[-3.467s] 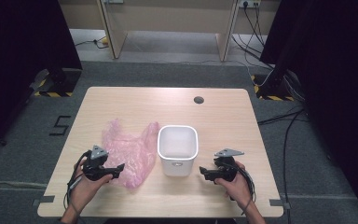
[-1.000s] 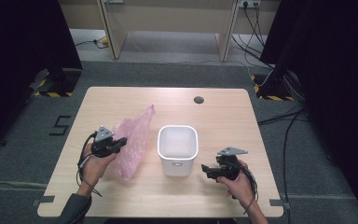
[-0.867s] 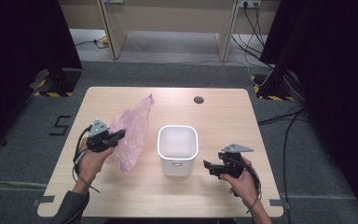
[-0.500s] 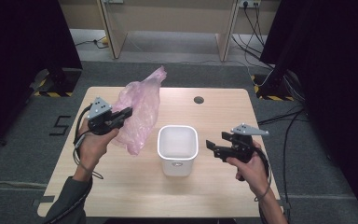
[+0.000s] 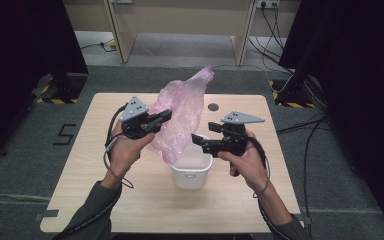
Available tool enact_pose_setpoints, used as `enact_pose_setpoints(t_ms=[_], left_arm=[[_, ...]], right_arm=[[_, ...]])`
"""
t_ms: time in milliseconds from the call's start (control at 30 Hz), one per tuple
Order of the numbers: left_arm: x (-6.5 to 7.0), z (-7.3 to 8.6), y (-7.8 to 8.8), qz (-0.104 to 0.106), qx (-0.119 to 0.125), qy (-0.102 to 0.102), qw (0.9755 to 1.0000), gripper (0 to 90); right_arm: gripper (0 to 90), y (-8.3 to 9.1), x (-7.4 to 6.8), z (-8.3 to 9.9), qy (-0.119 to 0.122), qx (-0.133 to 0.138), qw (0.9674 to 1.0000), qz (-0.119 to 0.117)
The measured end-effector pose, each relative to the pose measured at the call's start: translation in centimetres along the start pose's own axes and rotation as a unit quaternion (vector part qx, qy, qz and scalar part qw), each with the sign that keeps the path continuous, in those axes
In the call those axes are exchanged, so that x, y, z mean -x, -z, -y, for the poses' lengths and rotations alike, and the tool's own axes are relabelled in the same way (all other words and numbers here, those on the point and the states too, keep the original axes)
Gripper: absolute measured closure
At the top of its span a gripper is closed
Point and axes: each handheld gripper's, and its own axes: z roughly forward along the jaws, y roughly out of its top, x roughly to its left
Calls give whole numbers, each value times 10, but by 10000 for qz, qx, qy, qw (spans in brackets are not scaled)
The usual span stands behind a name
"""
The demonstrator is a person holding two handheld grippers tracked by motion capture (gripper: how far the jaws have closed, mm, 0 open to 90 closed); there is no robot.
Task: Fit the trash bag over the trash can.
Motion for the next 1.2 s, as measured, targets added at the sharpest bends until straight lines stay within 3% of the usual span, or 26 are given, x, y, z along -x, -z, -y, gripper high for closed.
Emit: enact_pose_setpoints(t_ms=[133, 200, 267, 333, 467, 567, 667, 767, 900, 967, 1100, 1200], left_arm=[[10, 3, -11, 272, 13, 121, 9996, 894], [13, 4, -16, 395, -9, 185, 9990, 893], [15, 6, -20, 542, 20, 275, 9981, 892], [18, 9, -24, 714, -7, 373, 9967, 888], [21, 15, -30, 977, -105, 554, 9936, 868], [21, 18, -32, 1056, -203, 589, 9924, 822], [19, 18, -25, 1080, -191, 587, 9922, 747], [11, 16, -12, 951, -145, 570, 9937, 669], [-11, 16, 6, 551, 35, 652, 9963, 614], [-24, 21, 10, 242, -40, 638, 9977, 614], [-41, 38, 5, 320, -475, 958, 9938, 605], [-35, 49, -6, 661, -857, 986, 9892, 635]], right_arm=[[196, -13, -2, -3, -122, 13, 9995, -294], [207, -18, -1, -3, -158, -31, 9994, -302], [325, -22, 1, -2, -75, -97, 9996, -236], [476, -22, 5, 0, 15, 32, 9997, -259], [708, -21, 10, 3, 544, 12, 9979, -343], [804, -19, 9, 6, 1095, -62, 9938, -171], [837, -14, 10, 8, 1537, -173, 9880, 7], [841, -7, 12, 9, 1687, -176, 9855, 40], [838, 2, 14, 10, 1803, -246, 9832, 105], [836, 6, 15, 13, 1828, -255, 9828, 104], [833, 9, 16, 17, 1837, -263, 9826, 110], [829, 9, 16, 17, 1850, -273, 9823, 103]])
